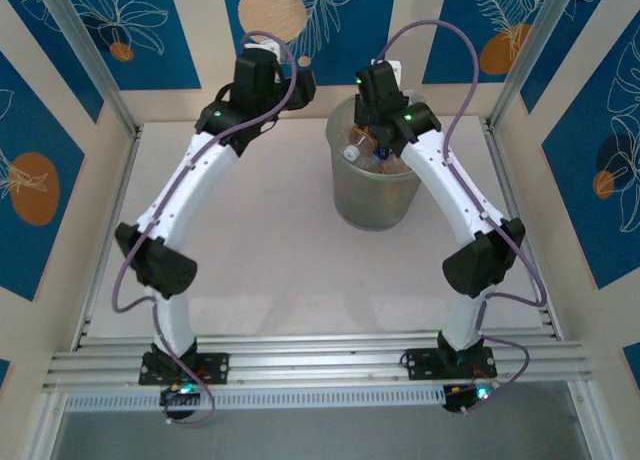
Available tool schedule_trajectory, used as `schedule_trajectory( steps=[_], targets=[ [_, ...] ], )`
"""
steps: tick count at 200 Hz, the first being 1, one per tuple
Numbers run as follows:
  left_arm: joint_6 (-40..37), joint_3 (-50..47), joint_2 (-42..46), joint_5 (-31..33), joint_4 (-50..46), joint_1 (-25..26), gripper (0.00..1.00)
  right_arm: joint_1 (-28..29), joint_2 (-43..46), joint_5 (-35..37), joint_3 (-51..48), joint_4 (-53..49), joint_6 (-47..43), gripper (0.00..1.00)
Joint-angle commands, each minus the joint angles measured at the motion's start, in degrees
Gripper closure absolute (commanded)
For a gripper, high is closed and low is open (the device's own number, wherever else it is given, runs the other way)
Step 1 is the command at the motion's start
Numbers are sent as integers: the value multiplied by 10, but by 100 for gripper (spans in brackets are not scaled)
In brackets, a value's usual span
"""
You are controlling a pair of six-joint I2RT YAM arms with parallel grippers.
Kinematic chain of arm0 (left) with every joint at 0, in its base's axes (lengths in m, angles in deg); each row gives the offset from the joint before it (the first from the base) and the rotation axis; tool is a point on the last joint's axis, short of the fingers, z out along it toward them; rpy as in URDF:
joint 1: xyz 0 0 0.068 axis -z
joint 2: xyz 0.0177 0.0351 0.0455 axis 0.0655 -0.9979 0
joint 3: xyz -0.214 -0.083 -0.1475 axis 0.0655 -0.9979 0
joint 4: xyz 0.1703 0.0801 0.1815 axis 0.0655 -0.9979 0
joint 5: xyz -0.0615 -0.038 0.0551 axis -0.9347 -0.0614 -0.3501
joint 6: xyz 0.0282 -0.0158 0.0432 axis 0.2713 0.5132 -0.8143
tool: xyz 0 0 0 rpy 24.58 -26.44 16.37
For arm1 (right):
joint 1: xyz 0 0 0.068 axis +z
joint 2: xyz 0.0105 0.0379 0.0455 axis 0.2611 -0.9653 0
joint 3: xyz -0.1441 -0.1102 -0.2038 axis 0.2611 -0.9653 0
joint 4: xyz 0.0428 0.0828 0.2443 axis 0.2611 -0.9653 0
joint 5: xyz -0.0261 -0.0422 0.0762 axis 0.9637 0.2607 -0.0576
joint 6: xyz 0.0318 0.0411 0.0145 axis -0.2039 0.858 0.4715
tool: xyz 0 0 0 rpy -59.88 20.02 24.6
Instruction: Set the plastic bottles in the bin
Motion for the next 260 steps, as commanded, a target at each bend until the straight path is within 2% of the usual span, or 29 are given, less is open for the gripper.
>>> schedule_trajectory(
  steps=[1,53,134,182,224,260],
  targets=[
    [-33,-67,63,55,63,-8,36,-19,-26,-3,12,-57,-7,38],
    [-55,-168,145,91,112,-14,35,-24,-52,-136,56,-33,-29,39],
    [-77,-232,197,103,125,-17,28,-13,-35,-97,158,-87,-81,36],
    [-78,-254,216,103,125,-22,28,-6,-21,-93,114,-87,-83,36],
    [-77,-273,232,99,124,-24,27,-5,-26,-61,72,-111,-67,38],
    [-80,-289,240,102,128,-24,27,-8,8,-55,-23,-97,-40,48]
  ],
)
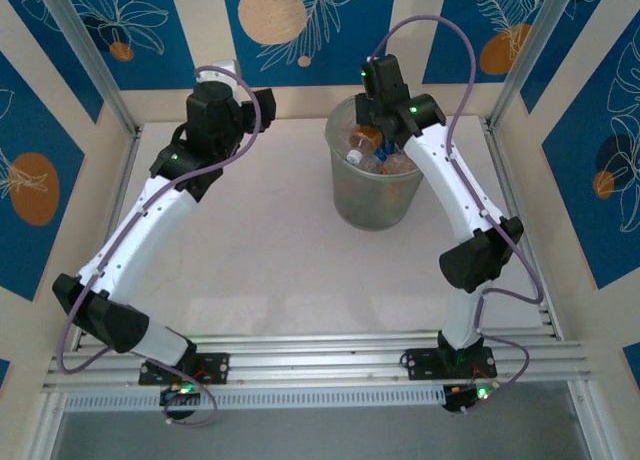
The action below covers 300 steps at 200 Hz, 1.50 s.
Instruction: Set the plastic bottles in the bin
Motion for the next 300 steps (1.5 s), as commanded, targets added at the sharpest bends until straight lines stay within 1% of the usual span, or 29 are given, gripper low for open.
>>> schedule_trajectory(
  steps=[1,37,64,101,178,214,220,278,282,300],
  targets=[
    [-15,-10,18,8,15,-9,28,1,18,6,-64,-49,18,48],
    [-15,-17,19,11,13,-10,27,-9,39,-10,-126,-30,26,48],
    [-12,-22,19,8,20,-11,27,-14,19,-29,-138,-18,18,48],
    [-17,-21,17,8,19,-13,27,-28,-18,-40,-86,-36,15,49],
    [-19,-23,24,16,16,-22,27,-15,-25,-21,65,-64,-12,46],
    [-20,-27,28,19,12,-26,27,0,-20,-3,99,-65,-25,44],
    [-19,-30,30,21,12,-27,27,3,-18,0,101,-65,-27,42],
    [-18,-41,43,24,10,-35,27,23,2,19,119,-60,-43,34],
    [-19,-42,44,26,9,-35,26,24,4,21,120,-60,-43,34],
    [-20,-48,54,35,2,-41,13,27,26,34,108,-64,-36,31]
  ],
)
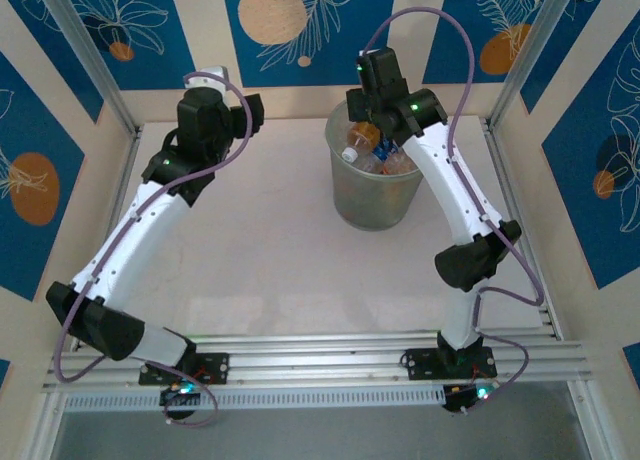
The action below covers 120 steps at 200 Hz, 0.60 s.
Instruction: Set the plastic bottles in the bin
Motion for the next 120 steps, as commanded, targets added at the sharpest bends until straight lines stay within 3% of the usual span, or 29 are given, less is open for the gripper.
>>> schedule_trajectory(
  steps=[1,15,73,103,120],
  targets=[
    [-8,-10,27,21,1,-14,13,5,48,27,9,-6,-3,31],
    [-13,-26,44,31,-2,-21,1,8,85,43,-34,1,11,29],
    [-15,-195,178,106,0,-49,1,16,372,80,-410,78,132,14],
    [-41,-328,278,162,30,-51,1,16,517,134,-599,58,220,0],
    [-58,-406,337,187,51,-53,1,12,586,146,-690,54,254,1]
  ],
)
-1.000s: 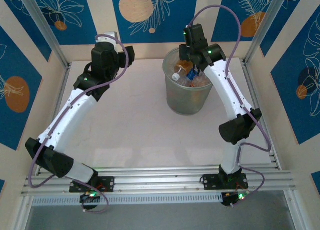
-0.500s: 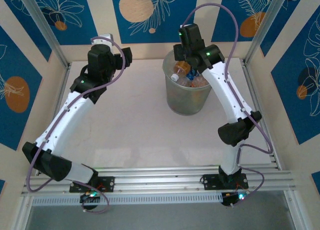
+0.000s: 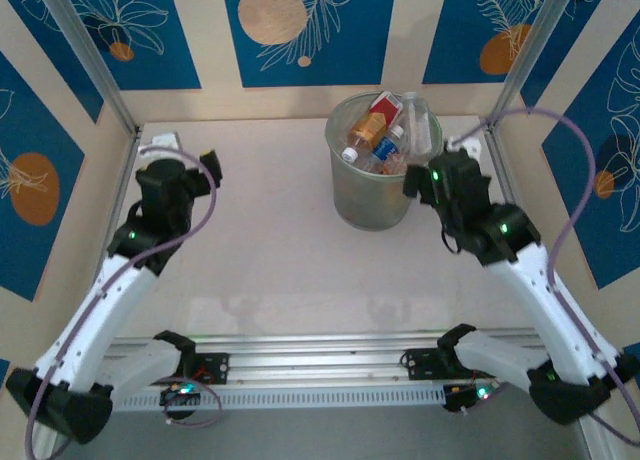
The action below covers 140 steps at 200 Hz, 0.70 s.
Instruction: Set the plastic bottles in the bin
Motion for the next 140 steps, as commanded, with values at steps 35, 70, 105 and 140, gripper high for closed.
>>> schedule_trajectory(
  steps=[35,70,105,140],
  targets=[
    [-87,-251,140,74,164,-16,0,-16,133,87,-262,83,70,1],
    [-127,-382,125,54,336,-31,0,-50,128,78,-389,315,-99,1],
    [-129,-433,59,-8,429,-75,0,-149,122,-60,-485,504,-167,1],
    [-157,-456,-2,-68,505,-107,1,-216,105,-164,-553,640,-177,1]
  ],
)
